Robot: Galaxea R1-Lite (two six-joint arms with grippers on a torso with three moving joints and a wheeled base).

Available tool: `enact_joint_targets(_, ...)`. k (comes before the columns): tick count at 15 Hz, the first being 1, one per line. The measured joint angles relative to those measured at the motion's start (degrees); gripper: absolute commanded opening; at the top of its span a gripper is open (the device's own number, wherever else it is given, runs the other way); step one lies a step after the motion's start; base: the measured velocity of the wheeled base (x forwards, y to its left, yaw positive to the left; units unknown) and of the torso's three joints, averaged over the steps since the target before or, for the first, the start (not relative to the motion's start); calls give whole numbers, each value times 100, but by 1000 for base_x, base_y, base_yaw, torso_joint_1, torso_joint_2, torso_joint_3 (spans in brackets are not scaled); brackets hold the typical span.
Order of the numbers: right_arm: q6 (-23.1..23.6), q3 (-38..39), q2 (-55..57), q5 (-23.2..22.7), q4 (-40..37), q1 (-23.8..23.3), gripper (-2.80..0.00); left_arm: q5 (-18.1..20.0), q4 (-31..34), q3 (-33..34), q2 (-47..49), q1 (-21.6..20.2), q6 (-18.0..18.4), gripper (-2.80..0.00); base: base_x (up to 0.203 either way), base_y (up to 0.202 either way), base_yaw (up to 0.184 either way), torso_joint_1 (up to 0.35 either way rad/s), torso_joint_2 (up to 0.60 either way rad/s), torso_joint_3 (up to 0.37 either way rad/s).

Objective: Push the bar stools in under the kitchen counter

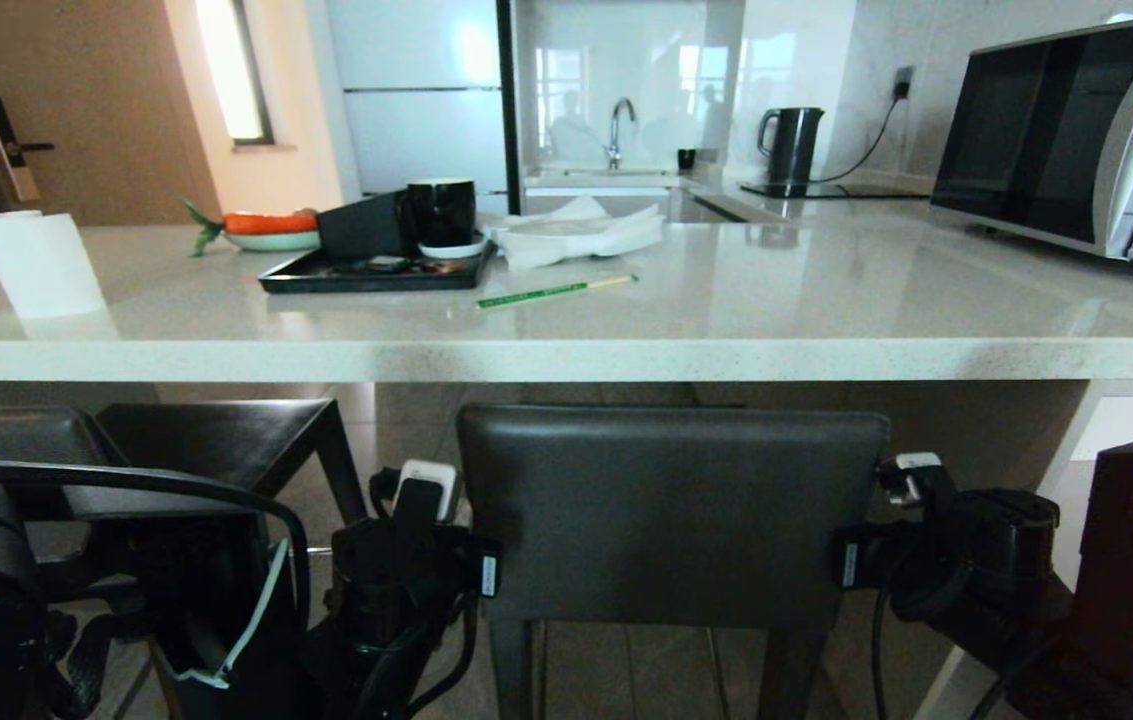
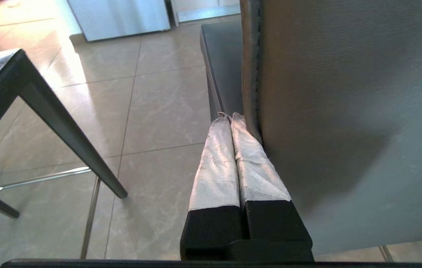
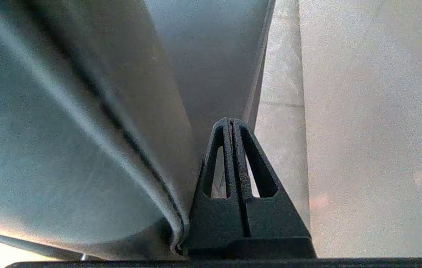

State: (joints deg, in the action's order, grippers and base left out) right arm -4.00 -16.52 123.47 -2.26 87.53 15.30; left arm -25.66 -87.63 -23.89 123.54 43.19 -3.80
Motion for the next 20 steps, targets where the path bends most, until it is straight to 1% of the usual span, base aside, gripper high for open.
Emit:
enact_joint_targets(4, -127, 189, -335, 169, -148, -31, -280, -185, 38, 260, -190, 189, -18, -280, 0, 0, 0, 0, 0, 0)
enact_joint_targets(6, -275, 197, -474, 300, -147, -173, -280, -150, 79, 321, -343, 139, -18, -280, 0, 0, 0, 0, 0, 0)
enact_joint_targets(8, -302, 167, -566, 269, 18, -382, -280, -68, 75, 371, -438, -99, -3, -280, 0, 0, 0, 0, 0, 0)
enact_joint_targets(11, -317, 219, -690, 288, 12, -738, -280, -119, 45, 470, -519, -603, -2, -280, 0, 0, 0, 0, 0, 0)
enact_joint_targets(14, -339, 505, -908, 249, -13, -991, -280, -69, 45, 732, -742, -987, -22, -280, 0, 0, 0, 0, 0, 0)
enact_joint_targets(17, -548, 1010, -1282, 160, -29, -1087, -280, 100, 45, 1293, -1234, -1090, -29, -280, 0, 0, 0, 0, 0, 0)
enact_joint_targets(20, -602, 1429, -1790, 160, -35, -1108, -280, 70, 45, 1813, -1793, -1087, -10, -280, 0, 0, 0, 0, 0, 0)
